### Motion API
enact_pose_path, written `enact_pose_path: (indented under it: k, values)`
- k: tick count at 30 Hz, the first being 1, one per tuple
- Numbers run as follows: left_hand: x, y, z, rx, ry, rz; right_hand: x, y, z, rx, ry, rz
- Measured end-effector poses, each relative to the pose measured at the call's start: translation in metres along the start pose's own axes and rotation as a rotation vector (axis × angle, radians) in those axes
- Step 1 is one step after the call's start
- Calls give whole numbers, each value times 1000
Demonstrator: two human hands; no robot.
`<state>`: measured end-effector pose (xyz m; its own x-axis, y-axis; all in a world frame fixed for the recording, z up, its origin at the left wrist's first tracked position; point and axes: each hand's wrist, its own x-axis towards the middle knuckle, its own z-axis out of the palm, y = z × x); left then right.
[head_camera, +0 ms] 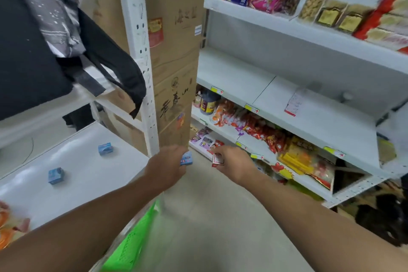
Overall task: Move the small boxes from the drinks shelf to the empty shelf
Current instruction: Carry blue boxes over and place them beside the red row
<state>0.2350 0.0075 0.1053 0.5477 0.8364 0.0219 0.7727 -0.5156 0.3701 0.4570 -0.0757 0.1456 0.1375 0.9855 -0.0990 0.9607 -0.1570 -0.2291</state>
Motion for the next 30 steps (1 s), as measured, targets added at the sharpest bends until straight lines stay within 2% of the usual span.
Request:
enact_pose_path:
  k: [5,12,23,30]
  values:
    - [40,66,7,85,-28,105,-17,70,-17,28,47,79]
    - [83,160,34,162,-109,203,-42,179,-42,23,35,145]
    - [154,307,83,107,-149,281,-67,338,-72,63,80,215]
    - [196,363,106,110,-162,335,-71,396,-100,93,118,280]
